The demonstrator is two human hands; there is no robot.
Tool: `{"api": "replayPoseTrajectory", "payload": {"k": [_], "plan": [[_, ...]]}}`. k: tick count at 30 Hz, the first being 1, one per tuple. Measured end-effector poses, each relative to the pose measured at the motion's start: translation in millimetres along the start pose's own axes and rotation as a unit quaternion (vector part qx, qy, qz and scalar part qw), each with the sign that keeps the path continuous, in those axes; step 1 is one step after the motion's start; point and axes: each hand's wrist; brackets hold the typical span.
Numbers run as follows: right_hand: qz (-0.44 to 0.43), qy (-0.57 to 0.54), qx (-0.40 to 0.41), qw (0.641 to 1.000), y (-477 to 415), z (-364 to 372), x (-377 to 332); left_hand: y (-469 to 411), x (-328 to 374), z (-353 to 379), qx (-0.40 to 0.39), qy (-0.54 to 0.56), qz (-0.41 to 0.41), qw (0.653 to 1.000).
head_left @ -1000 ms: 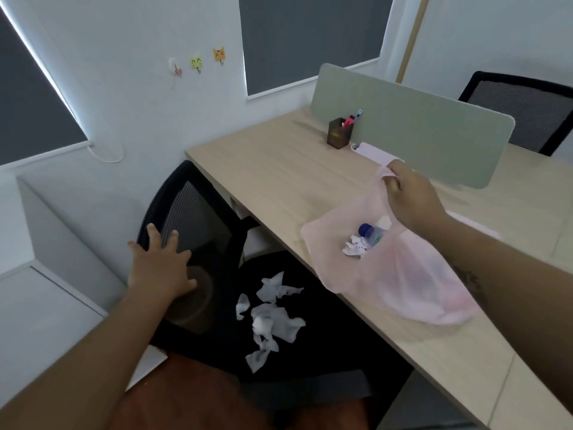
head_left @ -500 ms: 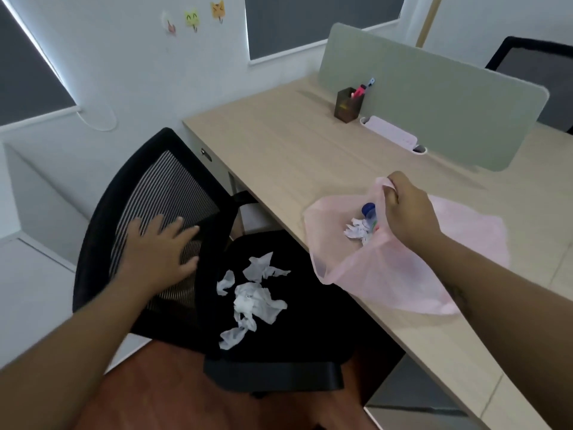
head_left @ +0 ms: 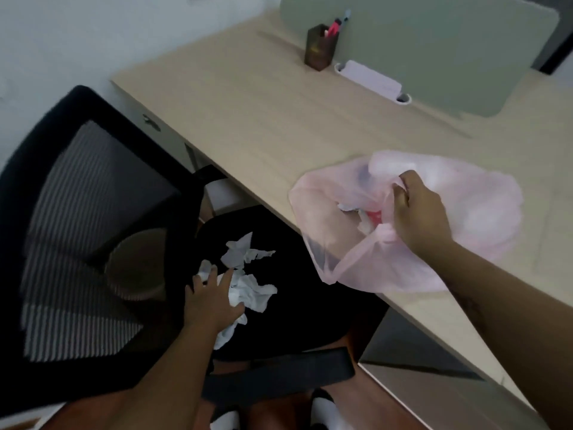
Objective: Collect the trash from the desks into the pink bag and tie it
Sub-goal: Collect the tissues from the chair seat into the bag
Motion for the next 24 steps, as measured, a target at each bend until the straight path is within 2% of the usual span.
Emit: {"api": "replayPoseTrajectory", "payload": {"k": [7,14,16,17,19,21,24], "plan": [[0.04,0.031,0.079,0.996,28,24,16,-50,24,52,-0.045,0.047,0.014,0.998],[0.013,0.046,0.112,0.993,34,57,26,-111,42,115,-0.129,0.072,-0.045,0.988],[0.008,0.039,0.12,0.992,34,63,29,-124,44,134,-0.119,0.079,-0.054,0.988],[0.007,0.034,0.126,0.991,33,64,31,-130,45,141,-0.085,0.09,-0.061,0.99],[0.007,0.023,0.136,0.99,32,65,33,-138,48,150,-0.013,0.161,-0.068,0.985],[0.012,0.015,0.135,0.991,32,62,32,-141,54,146,0.006,0.257,-0.056,0.965],[0.026,-0.008,0.124,0.992,31,54,27,-125,64,103,0.018,0.425,-0.086,0.901]]}}
Point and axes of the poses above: each hand's wrist, its own y-axis away from the middle knuckle, its own z-axis out of the palm, x = y × z, and after that the axes turned 14 degrees about -y, right-handed
